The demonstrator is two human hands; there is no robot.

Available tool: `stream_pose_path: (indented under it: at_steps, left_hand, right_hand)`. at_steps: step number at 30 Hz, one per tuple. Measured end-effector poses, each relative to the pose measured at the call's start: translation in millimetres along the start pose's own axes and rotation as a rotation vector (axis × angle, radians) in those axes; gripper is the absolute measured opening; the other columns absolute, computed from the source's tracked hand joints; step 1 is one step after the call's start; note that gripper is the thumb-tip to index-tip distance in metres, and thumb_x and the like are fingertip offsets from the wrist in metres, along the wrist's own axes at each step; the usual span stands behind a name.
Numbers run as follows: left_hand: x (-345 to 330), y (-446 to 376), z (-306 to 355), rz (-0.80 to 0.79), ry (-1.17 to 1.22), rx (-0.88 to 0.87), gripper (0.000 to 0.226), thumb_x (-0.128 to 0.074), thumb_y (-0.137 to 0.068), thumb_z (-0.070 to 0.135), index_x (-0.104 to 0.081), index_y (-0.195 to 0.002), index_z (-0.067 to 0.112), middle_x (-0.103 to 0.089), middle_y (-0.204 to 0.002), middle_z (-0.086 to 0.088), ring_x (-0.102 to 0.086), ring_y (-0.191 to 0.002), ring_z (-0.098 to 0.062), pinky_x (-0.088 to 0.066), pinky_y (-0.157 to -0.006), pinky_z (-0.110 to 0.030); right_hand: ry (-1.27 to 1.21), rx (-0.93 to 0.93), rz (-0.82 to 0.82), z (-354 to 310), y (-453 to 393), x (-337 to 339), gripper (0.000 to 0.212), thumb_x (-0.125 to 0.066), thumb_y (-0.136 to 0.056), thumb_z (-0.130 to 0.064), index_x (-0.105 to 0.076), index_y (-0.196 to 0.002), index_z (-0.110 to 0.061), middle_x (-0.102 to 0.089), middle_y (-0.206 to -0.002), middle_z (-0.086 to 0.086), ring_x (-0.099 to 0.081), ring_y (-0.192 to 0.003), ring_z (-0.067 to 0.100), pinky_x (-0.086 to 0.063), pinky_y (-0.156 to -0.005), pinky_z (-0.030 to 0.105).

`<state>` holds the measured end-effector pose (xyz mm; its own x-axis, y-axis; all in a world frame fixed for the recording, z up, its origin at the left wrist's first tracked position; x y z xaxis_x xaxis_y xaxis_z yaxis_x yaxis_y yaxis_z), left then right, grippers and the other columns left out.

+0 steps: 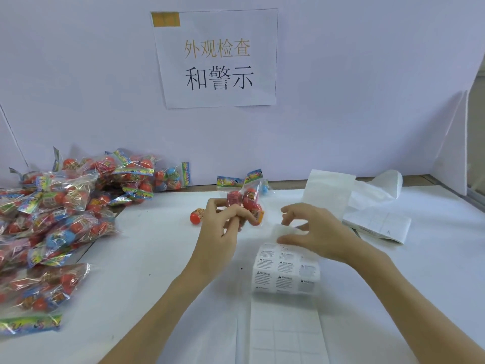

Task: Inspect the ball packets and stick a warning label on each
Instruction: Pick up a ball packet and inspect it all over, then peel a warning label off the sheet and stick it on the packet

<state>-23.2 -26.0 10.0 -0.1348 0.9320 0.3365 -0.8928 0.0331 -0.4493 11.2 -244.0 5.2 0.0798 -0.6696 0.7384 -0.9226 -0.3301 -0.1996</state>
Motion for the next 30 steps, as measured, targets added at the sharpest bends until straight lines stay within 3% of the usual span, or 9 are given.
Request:
stream_pose_path:
  at_steps: [3, 6, 9, 11, 14, 18, 21, 24, 30]
  left_hand:
    - [-6.2, 3.7, -0.3, -0.089, 0.130, 0.110, 0.016, -0.061, -0.104, 0.026, -0.077, -0.104, 0.027, -0.046, -0.129, 0.008, -0.046, -0.123, 0.014, -0.041, -0.099, -0.011]
    - [-10.6, 5.0, -2.9, -0.242, 0.100, 0.141, 0.045, -0.073, -0.081, 0.070, -0.072, -0.116, 0.041, -0.033, -0.138, 0.021, -0.051, -0.116, 0.017, -0.043, -0.098, -0.006]
    - [-18.9, 9.3, -3.9, -0.383, 0.106, 0.185, 0.047, -0.091, -0.070, 0.056, -0.073, -0.112, 0.046, -0.035, -0.132, 0.031, -0.063, -0.113, 0.004, -0.054, -0.094, -0.019]
    - [-21.6, 9.4, -4.5, -0.349, 0.159, 0.220, 0.036, -0.094, -0.073, 0.043, -0.077, -0.105, 0.040, -0.042, -0.131, 0.022, -0.067, -0.110, -0.006, -0.058, -0.084, -0.025]
    - [-17.2, 4.5, -7.6, -0.188, 0.159, 0.241, 0.023, -0.091, -0.072, 0.040, -0.082, -0.092, 0.032, -0.054, -0.122, 0.011, -0.070, -0.092, -0.003, -0.053, -0.075, -0.016]
    - [-8.9, 1.1, -11.0, -0.062, 0.220, 0.293, 0.026, -0.087, -0.066, 0.043, -0.083, -0.083, 0.023, -0.058, -0.116, 0.003, -0.071, -0.078, -0.002, -0.052, -0.068, -0.012]
    - [-6.6, -0.8, -9.9, -0.035, 0.204, 0.265, 0.033, -0.085, -0.066, 0.049, -0.084, -0.084, 0.021, -0.059, -0.112, 0.003, -0.066, -0.086, 0.005, -0.050, -0.071, -0.010]
    - [-7.2, -1.6, -9.2, -0.022, 0.162, 0.222, 0.038, -0.083, -0.067, 0.051, -0.084, -0.089, 0.021, -0.058, -0.113, 0.000, -0.064, -0.092, 0.005, -0.050, -0.072, -0.010]
    - [-1.5, -1.2, -5.3, 0.055, 0.056, 0.125, 0.058, -0.082, -0.060, 0.059, -0.074, -0.111, 0.035, -0.044, -0.128, 0.008, -0.059, -0.102, -0.001, -0.055, -0.089, -0.020]
  right_hand:
    - [-0.043, 0.053, 0.105, -8.5, -1.1, 8.1, 0.009, -0.082, -0.088, -0.033, -0.076, -0.088, -0.027, -0.069, -0.109, -0.008, -0.065, -0.097, 0.003, -0.049, -0.084, 0.017]
    - [-0.160, 0.081, 0.123, -15.9, 0.7, 11.8, 0.009, -0.077, -0.092, -0.035, -0.080, -0.090, -0.026, -0.073, -0.093, -0.008, -0.067, -0.089, 0.012, -0.053, -0.085, 0.030]
    - [-0.184, 0.106, 0.161, -20.8, 2.3, 12.5, 0.006, -0.078, -0.092, -0.033, -0.080, -0.088, -0.029, -0.075, -0.089, -0.014, -0.069, -0.089, 0.007, -0.052, -0.087, 0.026]
    - [-0.227, 0.112, 0.174, -21.1, 1.8, 12.0, 0.003, -0.080, -0.091, -0.028, -0.078, -0.091, -0.026, -0.077, -0.086, -0.012, -0.071, -0.086, 0.007, -0.054, -0.086, 0.026]
    - [-0.313, 0.084, 0.223, -22.8, 0.5, 12.9, 0.002, -0.071, -0.098, -0.022, -0.072, -0.097, -0.020, -0.078, -0.085, -0.004, -0.073, -0.084, 0.013, -0.057, -0.087, 0.031]
    - [-0.445, 0.122, 0.407, -28.1, 3.5, 29.3, 0.039, -0.043, -0.112, -0.032, -0.077, -0.099, -0.017, -0.080, -0.101, -0.005, -0.074, -0.096, 0.015, -0.057, -0.088, 0.037]
    - [-0.384, 0.254, 0.299, -37.3, 7.5, 30.5, 0.017, -0.066, -0.100, -0.033, -0.077, -0.110, -0.025, -0.078, -0.110, -0.012, -0.072, -0.107, 0.013, -0.056, -0.091, 0.028]
    - [-0.220, 0.274, 0.162, -39.1, 9.0, 17.1, 0.021, -0.083, -0.087, -0.035, -0.076, -0.107, -0.035, -0.075, -0.102, -0.020, -0.070, -0.101, 0.008, -0.050, -0.086, 0.014]
    - [-0.274, 0.220, 0.154, -33.8, 5.6, 13.2, 0.008, -0.077, -0.093, -0.024, -0.075, -0.087, -0.021, -0.075, -0.084, -0.006, -0.072, -0.083, 0.012, -0.057, -0.081, 0.029]
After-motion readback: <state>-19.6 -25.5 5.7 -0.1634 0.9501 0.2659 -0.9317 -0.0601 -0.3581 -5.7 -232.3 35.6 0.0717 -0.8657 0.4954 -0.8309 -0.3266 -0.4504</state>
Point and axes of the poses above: each hand's wrist, its own y-axis away from the middle knuckle, its own x-axis out of the back of the hand, z = x × y, the point moved 4 cm from there along -y, towards the middle knuckle
